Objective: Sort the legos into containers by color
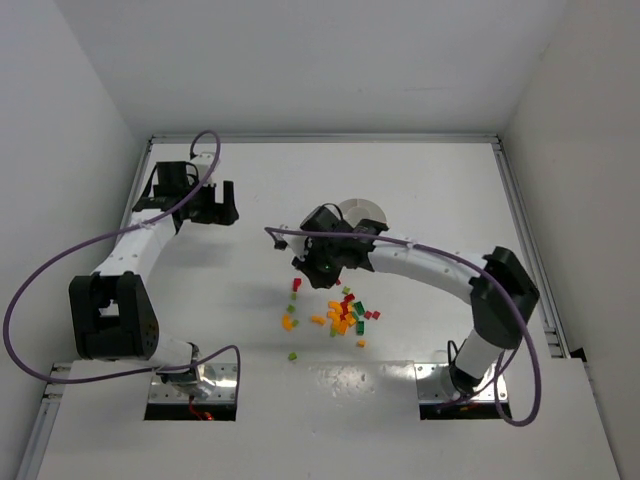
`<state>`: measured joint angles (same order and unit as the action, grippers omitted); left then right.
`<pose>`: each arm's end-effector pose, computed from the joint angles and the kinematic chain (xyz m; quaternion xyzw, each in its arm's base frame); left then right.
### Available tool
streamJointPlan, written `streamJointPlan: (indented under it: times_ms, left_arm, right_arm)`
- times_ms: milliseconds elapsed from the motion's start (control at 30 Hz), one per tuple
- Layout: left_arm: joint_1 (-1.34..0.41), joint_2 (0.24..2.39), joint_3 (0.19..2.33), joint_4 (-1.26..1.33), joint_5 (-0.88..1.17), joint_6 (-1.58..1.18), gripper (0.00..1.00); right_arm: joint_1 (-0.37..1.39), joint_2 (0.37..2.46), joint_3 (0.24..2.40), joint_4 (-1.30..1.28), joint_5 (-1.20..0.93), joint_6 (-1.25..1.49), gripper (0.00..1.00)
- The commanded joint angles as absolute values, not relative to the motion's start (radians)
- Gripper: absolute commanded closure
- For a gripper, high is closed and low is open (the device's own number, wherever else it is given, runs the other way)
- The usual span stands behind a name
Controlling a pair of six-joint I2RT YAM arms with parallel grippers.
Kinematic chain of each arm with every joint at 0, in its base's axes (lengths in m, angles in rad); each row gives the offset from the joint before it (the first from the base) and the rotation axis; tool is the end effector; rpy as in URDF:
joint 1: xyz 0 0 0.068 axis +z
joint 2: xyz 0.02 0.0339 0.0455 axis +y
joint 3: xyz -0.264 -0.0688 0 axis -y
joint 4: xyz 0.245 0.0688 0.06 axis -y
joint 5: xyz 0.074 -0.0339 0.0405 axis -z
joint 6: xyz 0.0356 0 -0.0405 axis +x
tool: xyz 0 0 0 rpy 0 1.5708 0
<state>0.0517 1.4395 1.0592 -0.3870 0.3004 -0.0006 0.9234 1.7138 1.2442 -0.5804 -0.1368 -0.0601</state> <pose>0.3131 0.0057 0.2650 0.0347 0.9112 -0.1278 0.3900 0.2118 0.2882 0.2227 -0.4707 0.8415 0.1674 0.2057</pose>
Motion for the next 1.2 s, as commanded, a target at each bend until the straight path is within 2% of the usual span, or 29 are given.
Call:
streamJointPlan:
  times_ms: [0,267,600,933,1167]
  left_arm:
    - [0.06,1.404,1.065,-0.383,0.314,0.012,0.01]
    - [0.029,1.394,1.074,-0.383,0.17,-0.028,0.01]
    - [-0.095,1.45,1.146,-0.437,0.129,-0.038,0.01]
    - [-0.193,1.483,1.193,-0.469,0.078,0.008,0.01]
    - [-0.222,1.483,1.193,-0.469,0.051,0.017,0.01]
  right_arm:
    - [0.897,1.641,1.226,-0.552,-0.151,-0.081,1.0]
    - [0.744,1.534,1.149,-0.552,-0.072,-0.081,1.0]
    - [0.535,1.532,1.175,-0.563,-0.11,-0.063,1.0]
    - [0.497,1.543,1.166,-0.532,-0.08,-0.034,1.0]
    - [0.476,1.621,1.238,-0.523,-0.046,-0.025,1.0]
